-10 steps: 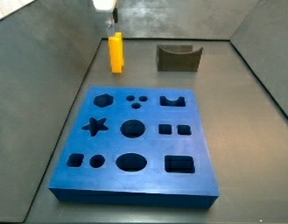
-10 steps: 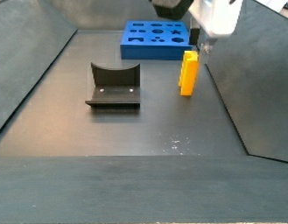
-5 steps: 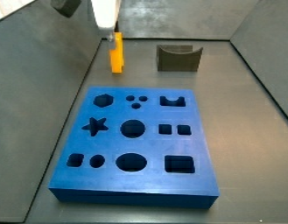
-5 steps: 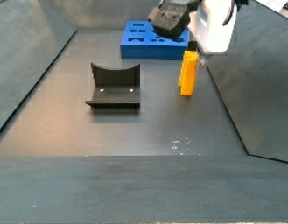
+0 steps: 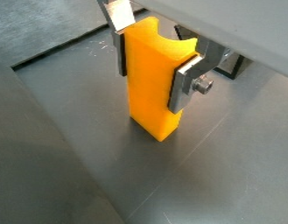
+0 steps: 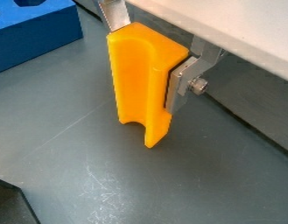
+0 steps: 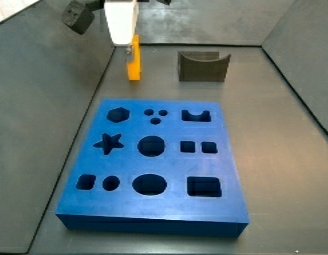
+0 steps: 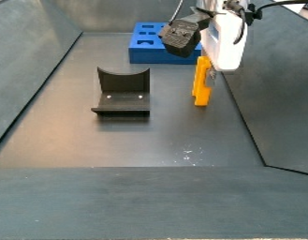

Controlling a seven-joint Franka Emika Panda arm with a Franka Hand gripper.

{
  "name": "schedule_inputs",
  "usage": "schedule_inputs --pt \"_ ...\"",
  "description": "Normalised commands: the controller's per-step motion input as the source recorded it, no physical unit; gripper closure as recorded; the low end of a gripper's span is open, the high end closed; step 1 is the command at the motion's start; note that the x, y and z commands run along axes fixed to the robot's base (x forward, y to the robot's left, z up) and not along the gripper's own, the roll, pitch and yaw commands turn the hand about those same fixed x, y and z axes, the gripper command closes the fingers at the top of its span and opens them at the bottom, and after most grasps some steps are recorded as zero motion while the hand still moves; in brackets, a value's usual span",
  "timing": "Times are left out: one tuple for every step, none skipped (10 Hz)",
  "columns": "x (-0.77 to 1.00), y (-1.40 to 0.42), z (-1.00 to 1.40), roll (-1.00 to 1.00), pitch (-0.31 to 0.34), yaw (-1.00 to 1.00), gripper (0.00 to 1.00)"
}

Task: Pick up the arch object. Move up. Rotate the arch object. Move to above the board. Insert the arch object.
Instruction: Move to above the board.

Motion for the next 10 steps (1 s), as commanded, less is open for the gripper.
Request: schedule_inputs --pt "0.02 0.1 1.0 -0.26 -0.144 -0.11 1.0" --pt "0.01 0.1 1.0 -0.26 -0.129 -0.11 1.0" --pt "0.01 0.1 1.0 -0.26 -0.103 -0.1 1.0" --pt "0.01 0.09 1.0 -0.25 -0.035 -0.08 1.0" --pt "0.01 0.09 1.0 -0.24 -0.007 -0.07 1.0" --pt "0.0 0.09 1.0 -0.23 0.024 -0.06 1.0" --pt "0.0 0.09 1.0 -0.22 0.031 -0.06 1.0" --pt "0.0 0.09 1.0 -0.21 0.037 -0.06 1.0" --pt "0.0 0.09 1.0 -0.2 0.042 -0.06 1.0" --pt "0.0 0.09 1.0 -0.19 0.055 -0.06 1.0"
